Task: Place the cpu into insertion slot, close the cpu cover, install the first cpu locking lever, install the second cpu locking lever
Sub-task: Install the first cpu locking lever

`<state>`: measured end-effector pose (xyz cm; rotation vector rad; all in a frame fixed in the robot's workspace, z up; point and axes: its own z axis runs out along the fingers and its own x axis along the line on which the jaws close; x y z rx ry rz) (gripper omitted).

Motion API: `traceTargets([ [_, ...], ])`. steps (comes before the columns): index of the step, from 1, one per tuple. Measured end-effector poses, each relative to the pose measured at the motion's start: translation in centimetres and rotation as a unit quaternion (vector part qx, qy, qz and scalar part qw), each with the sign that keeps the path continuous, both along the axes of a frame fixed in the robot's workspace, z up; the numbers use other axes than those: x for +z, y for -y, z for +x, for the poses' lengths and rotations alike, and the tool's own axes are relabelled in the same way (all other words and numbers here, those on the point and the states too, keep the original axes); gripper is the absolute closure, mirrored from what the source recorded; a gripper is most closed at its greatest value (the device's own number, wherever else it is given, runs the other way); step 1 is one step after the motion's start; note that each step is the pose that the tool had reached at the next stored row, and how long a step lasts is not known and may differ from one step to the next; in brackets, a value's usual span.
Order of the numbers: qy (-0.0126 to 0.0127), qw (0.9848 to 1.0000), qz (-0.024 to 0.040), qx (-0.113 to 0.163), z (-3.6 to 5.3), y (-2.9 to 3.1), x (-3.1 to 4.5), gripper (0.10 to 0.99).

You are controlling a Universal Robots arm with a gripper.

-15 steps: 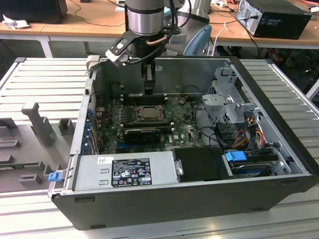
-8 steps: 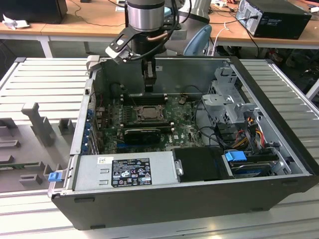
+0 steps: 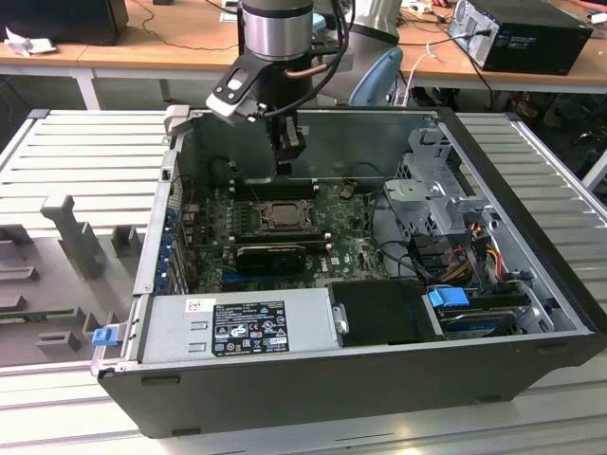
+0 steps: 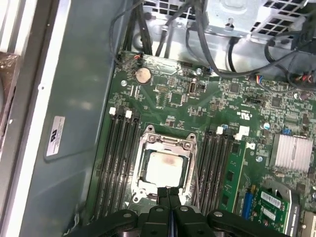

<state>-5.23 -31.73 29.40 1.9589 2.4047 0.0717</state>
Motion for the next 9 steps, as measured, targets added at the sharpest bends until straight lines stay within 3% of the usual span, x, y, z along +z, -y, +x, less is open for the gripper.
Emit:
traceTargets([
  [9,0.0000,0.9990,0.0000,0.044,0.00,0.00,0.00,0.980],
])
